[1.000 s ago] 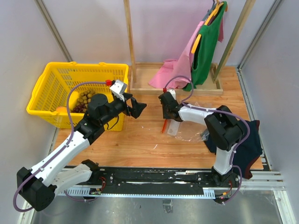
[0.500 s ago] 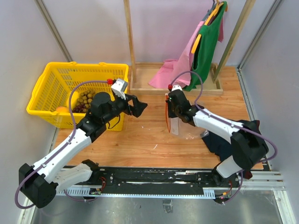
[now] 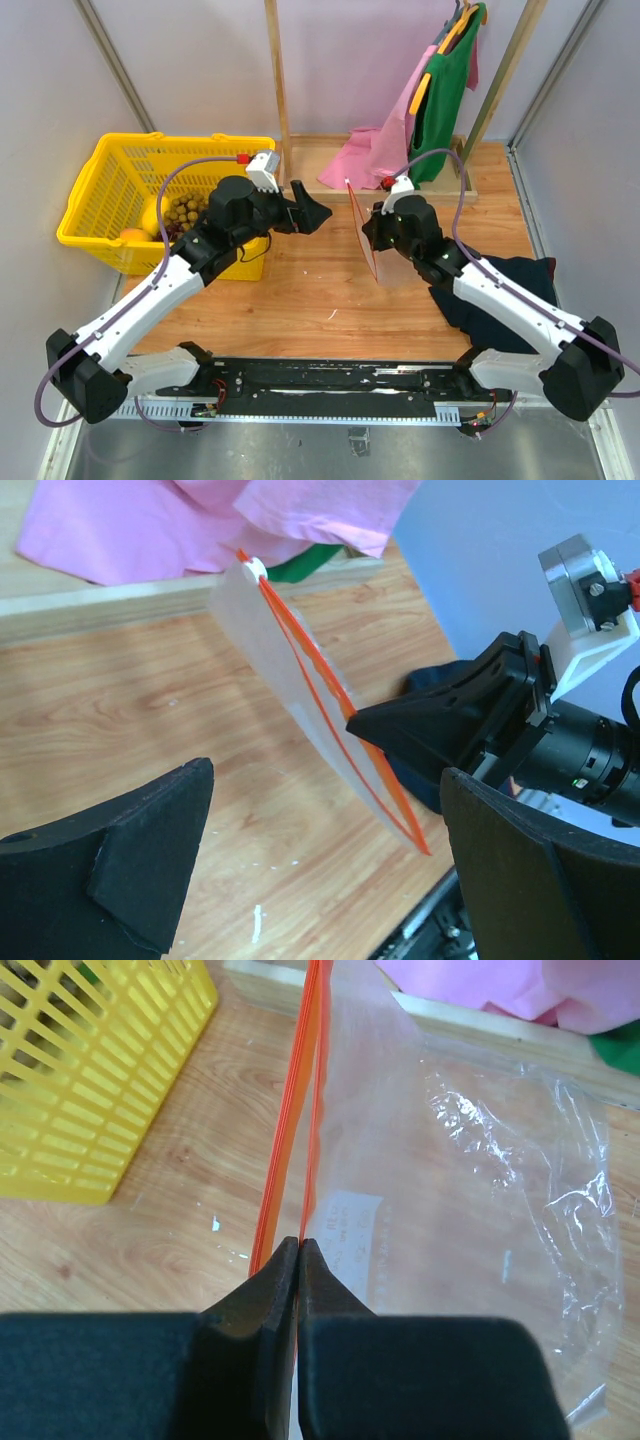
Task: Place the food in the zip-top bag and seal the zipper
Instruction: Open the zipper of the food storage bag.
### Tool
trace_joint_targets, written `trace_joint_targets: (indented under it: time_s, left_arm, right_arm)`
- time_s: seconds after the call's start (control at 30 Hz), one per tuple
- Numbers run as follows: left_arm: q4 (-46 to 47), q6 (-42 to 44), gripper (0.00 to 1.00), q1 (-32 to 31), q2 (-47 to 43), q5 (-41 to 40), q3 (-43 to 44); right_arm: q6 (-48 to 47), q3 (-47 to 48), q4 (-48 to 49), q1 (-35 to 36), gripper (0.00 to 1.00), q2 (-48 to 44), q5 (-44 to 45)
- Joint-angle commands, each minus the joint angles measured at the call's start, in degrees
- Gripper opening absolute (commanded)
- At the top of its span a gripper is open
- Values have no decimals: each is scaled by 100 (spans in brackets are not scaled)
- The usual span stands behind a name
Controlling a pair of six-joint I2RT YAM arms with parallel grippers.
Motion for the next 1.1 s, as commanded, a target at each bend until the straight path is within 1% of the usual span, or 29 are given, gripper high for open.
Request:
trace_joint_targets:
  time_s: [0.0, 0.07, 0.23, 0.4, 0.5, 0.6, 0.67, 0.77, 0.97, 1.07]
  left_arm:
    - [-372, -599, 99, -390, 273, -353, 427]
    - [-452, -838, 99, -542, 436, -615, 503]
    - [-227, -1340, 99, -826, 775, -1087, 527]
    - [4, -1610, 95, -1023, 1110, -1393, 581]
    - [135, -1707, 91, -1086, 1273, -1465, 592]
    - [313, -1807, 85, -1107, 1422, -1545, 534]
    - [530, -1920, 80, -1115, 1498, -1509, 459]
    - [756, -2028, 77, -1154, 1591, -1445, 403]
    - [763, -2050, 71, -1204, 1807, -1514, 462]
    - [689, -2062, 66, -1212, 1857, -1584, 460]
  right_arm:
    - [-24, -190, 376, 115, 1, -388, -134]
    - [-34, -281, 458, 120, 1, -522, -145]
    - [-31, -447, 608, 158, 1, -781, -219]
    - [-61, -539, 686, 204, 1, -974, -230]
    - [-81, -582, 696, 217, 1, -1036, -235]
    - [-125, -616, 714, 226, 1, -1091, -228]
    - [-155, -636, 714, 226, 1, -1096, -220]
    - [-195, -677, 721, 235, 1, -1096, -218]
    - [-231, -709, 754, 238, 1, -1115, -235]
    - [-253, -723, 762, 243, 1, -1140, -180]
